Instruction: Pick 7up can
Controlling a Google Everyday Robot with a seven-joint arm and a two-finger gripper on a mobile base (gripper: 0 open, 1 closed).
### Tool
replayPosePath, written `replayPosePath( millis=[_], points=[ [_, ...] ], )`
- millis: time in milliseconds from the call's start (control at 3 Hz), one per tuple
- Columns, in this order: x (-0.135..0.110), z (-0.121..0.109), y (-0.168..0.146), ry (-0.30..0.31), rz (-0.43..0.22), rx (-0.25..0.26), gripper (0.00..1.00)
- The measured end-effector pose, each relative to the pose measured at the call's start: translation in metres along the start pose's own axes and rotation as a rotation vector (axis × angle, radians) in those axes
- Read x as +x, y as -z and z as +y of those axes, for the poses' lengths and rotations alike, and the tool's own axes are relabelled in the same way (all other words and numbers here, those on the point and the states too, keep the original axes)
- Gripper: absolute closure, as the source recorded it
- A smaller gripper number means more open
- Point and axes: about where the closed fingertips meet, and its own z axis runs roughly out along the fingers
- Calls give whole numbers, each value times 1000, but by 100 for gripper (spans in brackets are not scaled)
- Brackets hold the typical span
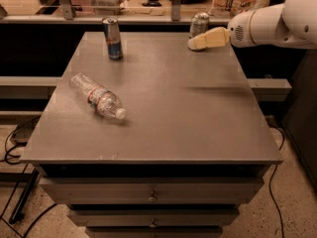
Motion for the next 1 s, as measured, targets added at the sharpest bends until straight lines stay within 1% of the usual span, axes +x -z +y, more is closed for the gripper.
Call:
replayPosePath(
  millis=[333, 1000],
  points=[
    [-1, 0, -26, -37, -29, -11, 0],
    [-2, -16, -80, -80, -60, -1, 0]
  ],
)
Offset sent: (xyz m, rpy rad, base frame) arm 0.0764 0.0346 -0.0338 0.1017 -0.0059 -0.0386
